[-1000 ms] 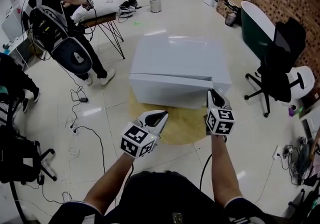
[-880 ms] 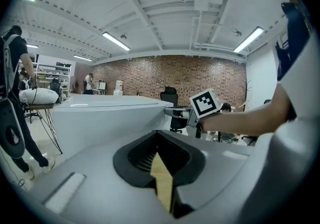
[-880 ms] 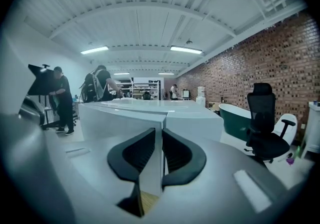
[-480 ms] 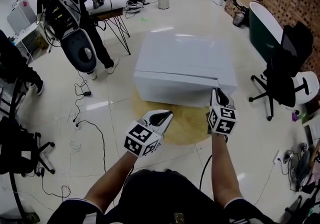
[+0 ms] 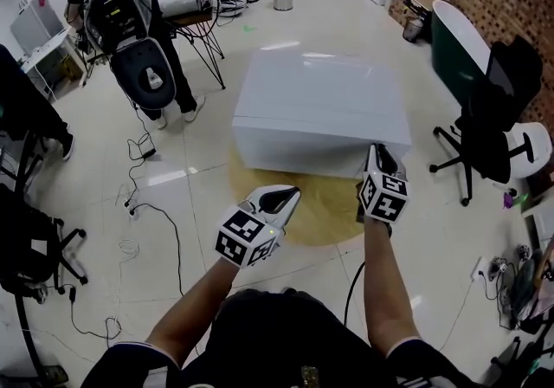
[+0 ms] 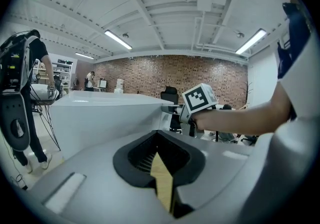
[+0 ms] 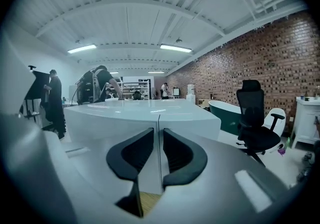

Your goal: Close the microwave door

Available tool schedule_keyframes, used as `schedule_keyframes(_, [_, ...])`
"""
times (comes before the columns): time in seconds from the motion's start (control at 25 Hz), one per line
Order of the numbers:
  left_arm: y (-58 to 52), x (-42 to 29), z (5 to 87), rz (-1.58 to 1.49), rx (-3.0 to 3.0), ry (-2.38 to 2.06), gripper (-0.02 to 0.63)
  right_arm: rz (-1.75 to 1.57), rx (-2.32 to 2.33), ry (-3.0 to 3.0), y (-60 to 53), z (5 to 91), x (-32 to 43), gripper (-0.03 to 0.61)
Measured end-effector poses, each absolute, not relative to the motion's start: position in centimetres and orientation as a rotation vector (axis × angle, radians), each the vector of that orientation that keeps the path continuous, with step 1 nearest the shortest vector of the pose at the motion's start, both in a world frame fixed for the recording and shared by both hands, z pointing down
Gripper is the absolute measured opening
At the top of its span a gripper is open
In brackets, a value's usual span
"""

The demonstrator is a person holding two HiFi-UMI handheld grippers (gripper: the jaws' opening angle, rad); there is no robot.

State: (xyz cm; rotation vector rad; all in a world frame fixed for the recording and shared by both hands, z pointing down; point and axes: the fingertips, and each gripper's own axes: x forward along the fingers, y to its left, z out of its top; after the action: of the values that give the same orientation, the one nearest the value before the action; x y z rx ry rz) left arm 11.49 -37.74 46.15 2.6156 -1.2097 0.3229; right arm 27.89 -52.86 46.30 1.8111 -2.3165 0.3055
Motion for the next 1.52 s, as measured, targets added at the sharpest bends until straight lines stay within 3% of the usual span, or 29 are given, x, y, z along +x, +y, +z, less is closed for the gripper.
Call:
schedule_keyframes(0.4, [-37.2, 10.9, 45.4, 0.293, 2.624, -1.19, 0.012, 0.318, 1.715, -2.441, -50.2, 44.8, 26.0, 0.063])
schedule_keyframes(0.64, [-36.5, 11.2, 44.1, 0.259, 2.645, -1.147, 0.012, 0.312, 1.609, -2.573, -45.9, 42.8, 23.8, 0.003])
schedule_keyframes(1.52, [-32.3, 9.5, 39.2, 0.185, 2.753, -1.007, 0.012, 0.173, 1.392, -2.888, -32.9, 34.4, 15.2, 0.002])
